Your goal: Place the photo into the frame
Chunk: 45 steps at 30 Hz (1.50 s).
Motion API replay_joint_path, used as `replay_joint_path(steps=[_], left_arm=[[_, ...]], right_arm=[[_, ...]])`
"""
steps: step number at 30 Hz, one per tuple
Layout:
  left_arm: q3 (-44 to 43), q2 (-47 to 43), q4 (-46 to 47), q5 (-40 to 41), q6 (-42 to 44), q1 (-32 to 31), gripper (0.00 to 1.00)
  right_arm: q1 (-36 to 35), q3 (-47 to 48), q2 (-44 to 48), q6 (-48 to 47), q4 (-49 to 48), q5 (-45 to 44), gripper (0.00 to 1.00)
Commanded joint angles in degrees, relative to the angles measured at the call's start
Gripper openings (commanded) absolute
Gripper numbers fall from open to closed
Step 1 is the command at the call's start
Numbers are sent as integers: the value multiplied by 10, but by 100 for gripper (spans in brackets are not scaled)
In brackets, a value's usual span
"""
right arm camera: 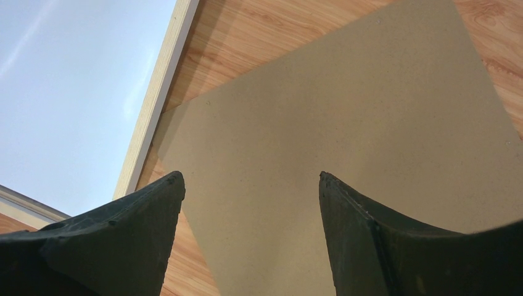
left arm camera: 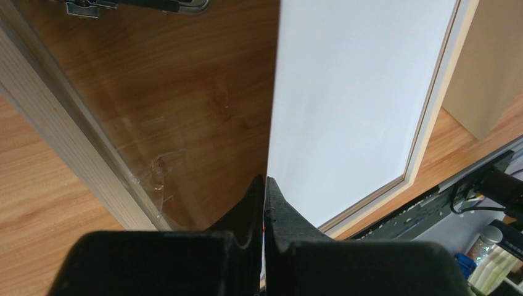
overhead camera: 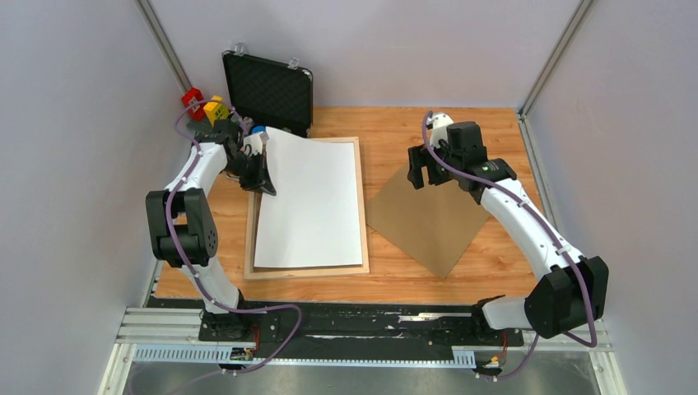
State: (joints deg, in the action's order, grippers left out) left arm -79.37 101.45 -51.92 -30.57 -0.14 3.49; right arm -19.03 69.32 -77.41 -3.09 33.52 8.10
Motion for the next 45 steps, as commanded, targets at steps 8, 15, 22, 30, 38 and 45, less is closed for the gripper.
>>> replay_joint_path(steps=[8,15,22,30,38,45], left_arm=[[-1,-22,28,12,-11,5,0],[19,-29,41,15,-17,5,0],[27,-37,58,15,-32,5,0],[40,-54,66,38,-38,5,7],[44,-63,67,56,-38,5,39],[43,-63,63,62,-37,5,71]], right_arm=[[4,2,16,5,-25,8,78],[4,2,15,5,-24,9,78],[7,1,17,5,-25,9,78],[9,0,17,6,-24,13,78],[10,0,19,6,-25,15,78],[13,-2,23,7,-25,15,78]])
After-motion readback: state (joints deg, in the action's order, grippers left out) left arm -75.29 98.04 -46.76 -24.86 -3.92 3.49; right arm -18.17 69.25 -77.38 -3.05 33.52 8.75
